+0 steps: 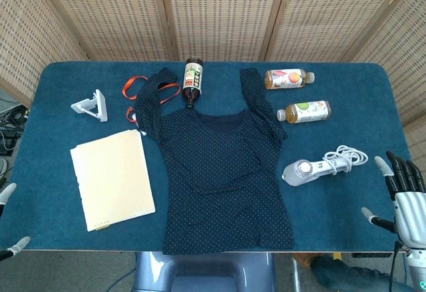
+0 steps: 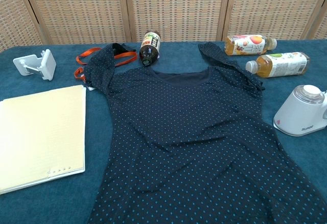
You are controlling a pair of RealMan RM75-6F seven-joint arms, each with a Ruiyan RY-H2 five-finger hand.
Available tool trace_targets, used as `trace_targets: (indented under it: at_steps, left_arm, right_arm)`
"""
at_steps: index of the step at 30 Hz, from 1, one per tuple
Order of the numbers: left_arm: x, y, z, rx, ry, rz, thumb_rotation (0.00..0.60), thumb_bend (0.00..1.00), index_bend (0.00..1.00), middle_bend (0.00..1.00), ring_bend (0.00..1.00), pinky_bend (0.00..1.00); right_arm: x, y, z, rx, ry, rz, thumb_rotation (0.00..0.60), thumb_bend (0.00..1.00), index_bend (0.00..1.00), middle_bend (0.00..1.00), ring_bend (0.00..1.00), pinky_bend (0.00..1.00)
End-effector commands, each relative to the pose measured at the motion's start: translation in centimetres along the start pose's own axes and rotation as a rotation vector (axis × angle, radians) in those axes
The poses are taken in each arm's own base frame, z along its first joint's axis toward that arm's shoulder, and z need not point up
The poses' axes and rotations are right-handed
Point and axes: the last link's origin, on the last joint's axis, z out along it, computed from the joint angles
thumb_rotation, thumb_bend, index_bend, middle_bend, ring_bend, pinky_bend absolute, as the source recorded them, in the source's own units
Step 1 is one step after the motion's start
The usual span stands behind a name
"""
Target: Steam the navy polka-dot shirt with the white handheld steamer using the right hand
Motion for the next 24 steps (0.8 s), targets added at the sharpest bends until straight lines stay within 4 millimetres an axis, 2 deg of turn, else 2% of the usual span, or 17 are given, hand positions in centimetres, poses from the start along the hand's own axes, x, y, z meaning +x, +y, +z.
trace_targets:
  at_steps: [1,9,13,15,17,20,24]
  left_arm:
    - [0.0,0.1,-0.1,-0.003,0.0,0.001,0.6,0.0,0.0,0.0,0.0,0.0]
    - [-0.2,0.2,0.1,-0.018,0.0,-0.005,0.6,0.0,0.0,0.0,0.0,0.0]
    - [-0.5,0.2,0.5,-0.014,-0.023,-0.018,0.6,0.0,0.0,0.0,0.0,0.0]
    - [-0.8,0.0,0.9,-0.005,-0.045,-0.037,0.6,0.0,0.0,0.0,0.0,0.0]
    - [-0.8,-0.1,1.4,0.002,-0.053,-0.046,0.6,0.0,0.0,0.0,0.0,0.0]
    - [-1.0,-0.2,1.9,0.008,-0.053,-0.046,0.6,0.0,0.0,0.0,0.0,0.0]
    - [-1.4,-0.2,2.5,0.017,-0.068,-0.033,0.6,0.0,0.0,0.0,0.0,0.0]
  right_arm:
    - [0.0,0.1,0.1,-0.001,-0.001,-0.001,0.6,0.0,0.0,0.0,0.0,0.0]
    - [-0.8,0.7,0.9,-0.022,-0.028,-0.008,0.6,0.0,0.0,0.0,0.0,0.0]
    - [-2.1,0.6,2.2,0.025,-0.04,-0.024,0.6,0.02,0.01,0.0,0.0,0.0]
    - [-3.4,0.7,3.2,0.076,-0.051,-0.062,0.6,0.09,0.02,0.0,0.0,0.0]
    - [-5.0,1.0,4.2,0.129,-0.094,-0.11,0.6,0.23,0.04,0.0,0.0,0.0]
    - [-6.9,1.4,5.8,0.196,-0.151,-0.168,0.6,0.38,0.05,0.0,0.0,0.0]
    - [-9.5,2.4,7.8,0.266,-0.2,-0.267,0.6,0.41,0.06,0.0,0.0,0.0]
